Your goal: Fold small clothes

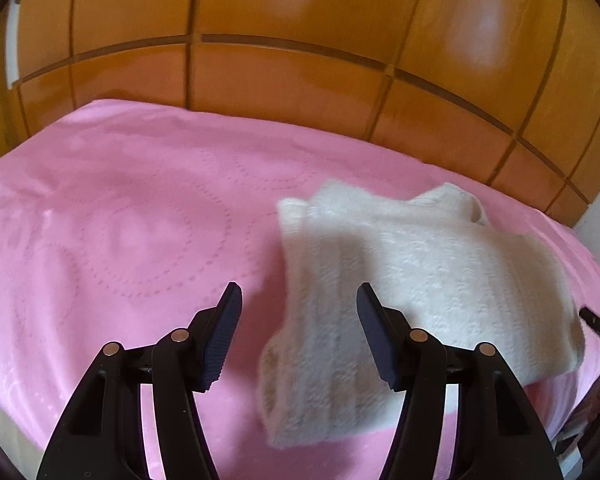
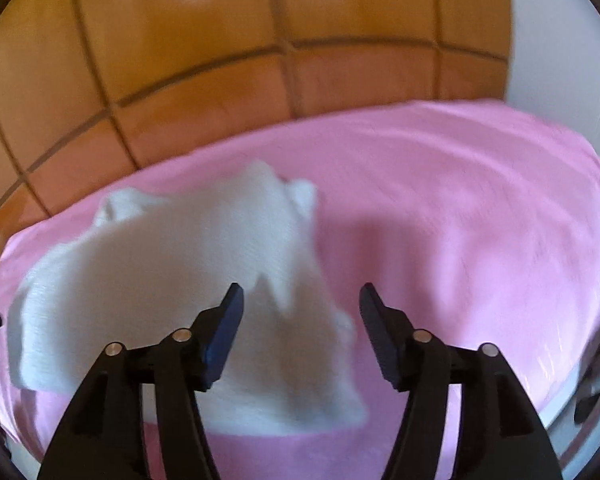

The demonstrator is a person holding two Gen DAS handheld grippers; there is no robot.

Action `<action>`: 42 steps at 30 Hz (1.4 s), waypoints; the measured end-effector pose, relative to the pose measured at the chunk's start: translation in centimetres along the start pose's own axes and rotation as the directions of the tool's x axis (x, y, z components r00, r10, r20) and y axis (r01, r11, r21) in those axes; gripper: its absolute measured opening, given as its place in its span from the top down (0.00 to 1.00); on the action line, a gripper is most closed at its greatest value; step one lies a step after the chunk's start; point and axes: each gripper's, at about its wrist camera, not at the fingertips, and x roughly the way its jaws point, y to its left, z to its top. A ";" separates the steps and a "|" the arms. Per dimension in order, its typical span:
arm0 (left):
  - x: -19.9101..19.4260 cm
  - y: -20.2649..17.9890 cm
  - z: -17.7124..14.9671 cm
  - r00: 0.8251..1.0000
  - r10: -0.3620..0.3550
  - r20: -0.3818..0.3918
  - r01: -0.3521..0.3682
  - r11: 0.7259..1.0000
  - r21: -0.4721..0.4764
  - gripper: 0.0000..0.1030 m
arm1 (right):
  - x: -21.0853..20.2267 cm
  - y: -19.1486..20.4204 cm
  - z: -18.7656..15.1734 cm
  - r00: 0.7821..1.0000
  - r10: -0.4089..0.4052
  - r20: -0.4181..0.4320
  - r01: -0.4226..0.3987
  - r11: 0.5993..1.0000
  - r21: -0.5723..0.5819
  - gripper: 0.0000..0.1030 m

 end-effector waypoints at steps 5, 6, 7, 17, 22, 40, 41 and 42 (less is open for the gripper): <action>2.0 -2.1 1.6 0.997 -0.082 -0.011 0.082 0.996 0.044 0.43 | 2.0 4.5 1.8 0.994 0.105 -0.042 -0.109 0.989 -0.105 0.19; 2.7 -2.4 2.1 0.995 -0.099 -0.018 0.100 0.994 0.044 0.43 | 2.8 5.2 2.0 0.993 0.103 -0.058 -0.110 0.987 -0.120 0.19; 3.5 -2.5 2.5 0.994 -0.108 -0.026 0.109 0.993 0.037 0.43 | 4.0 5.6 2.4 0.992 0.096 -0.079 -0.106 0.985 -0.134 0.19; 10.7 -2.3 3.8 0.995 0.010 -0.096 -0.006 0.999 0.041 0.43 | 12.0 4.1 4.0 0.988 0.021 -0.150 -0.032 0.997 -0.072 0.11; 7.8 -3.9 4.0 0.997 0.056 -0.049 -0.053 0.996 0.074 0.43 | 9.6 3.4 4.5 0.987 0.067 -0.147 -0.080 0.994 -0.080 0.07; 1.6 -10.5 0.5 0.997 -0.083 -0.005 0.082 0.980 0.184 0.38 | 4.4 -5.9 -2.5 0.876 0.466 -0.127 -0.406 0.852 0.331 0.08; 1.4 -10.8 0.3 0.996 -0.086 -0.008 0.086 0.978 0.190 0.38 | 4.4 -5.6 -2.5 0.872 0.471 -0.132 -0.410 0.852 0.326 0.11; 1.5 -11.3 0.1 0.996 -0.092 -0.013 0.093 0.976 0.196 0.38 | 4.5 -5.4 -2.5 0.875 0.464 -0.136 -0.403 0.857 0.322 0.19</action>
